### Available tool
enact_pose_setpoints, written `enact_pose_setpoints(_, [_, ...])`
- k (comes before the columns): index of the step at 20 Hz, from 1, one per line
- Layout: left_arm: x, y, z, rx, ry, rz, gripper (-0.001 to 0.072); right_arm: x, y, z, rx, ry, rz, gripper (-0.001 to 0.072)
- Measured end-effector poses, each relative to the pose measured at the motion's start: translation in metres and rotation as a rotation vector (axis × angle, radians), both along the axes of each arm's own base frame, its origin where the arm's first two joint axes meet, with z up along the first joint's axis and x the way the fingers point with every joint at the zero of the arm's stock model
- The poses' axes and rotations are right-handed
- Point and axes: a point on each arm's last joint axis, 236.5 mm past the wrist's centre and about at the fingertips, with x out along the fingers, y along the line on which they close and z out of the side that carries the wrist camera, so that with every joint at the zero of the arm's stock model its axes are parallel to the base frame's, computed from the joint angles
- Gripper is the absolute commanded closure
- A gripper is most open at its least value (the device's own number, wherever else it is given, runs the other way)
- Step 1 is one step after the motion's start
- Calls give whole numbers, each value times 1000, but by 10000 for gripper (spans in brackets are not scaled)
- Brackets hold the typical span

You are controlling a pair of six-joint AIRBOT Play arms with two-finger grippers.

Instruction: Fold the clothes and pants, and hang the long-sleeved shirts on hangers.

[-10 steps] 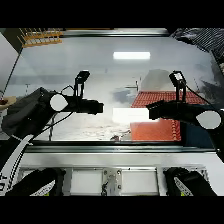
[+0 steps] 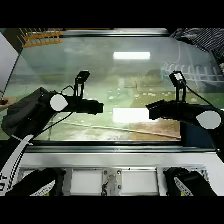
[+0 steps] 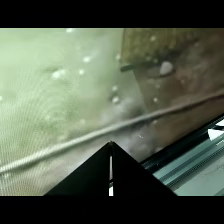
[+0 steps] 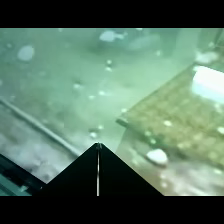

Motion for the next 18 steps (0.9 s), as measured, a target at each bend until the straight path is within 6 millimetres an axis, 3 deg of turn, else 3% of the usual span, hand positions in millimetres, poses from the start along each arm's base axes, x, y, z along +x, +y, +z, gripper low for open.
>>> enact_pose_setpoints(4, [6, -1, 3, -10, -22, 12, 693, 0, 0, 0, 0, 0, 0, 686])
enact_pose_setpoints(5, [8, -1, 4, -10, -31, 14, 388, 0, 0, 0, 0, 0, 0, 686])
enact_pose_setpoints(6, [11, 4, 3, 5, -47, 15, -13, 0, 0, 0, 0, 0, 0, 686])
enact_pose_setpoints(8, [26, 28, 1, 69, -91, 42, -1, 0, 0, 0, 0, 0, 0, 686])
enact_pose_setpoints(10, [48, 77, -1, 176, -138, 107, -1, 0, 0, 0, 0, 0, 0, 686])
enact_pose_setpoints(14, [77, 223, -11, 463, -169, 272, -1, 0, 0, 0, 0, 0, 0, 686])
enact_pose_setpoints(18, [69, 338, -46, 613, -47, 388, -1, 0, 0, 0, 0, 0, 0, 686])
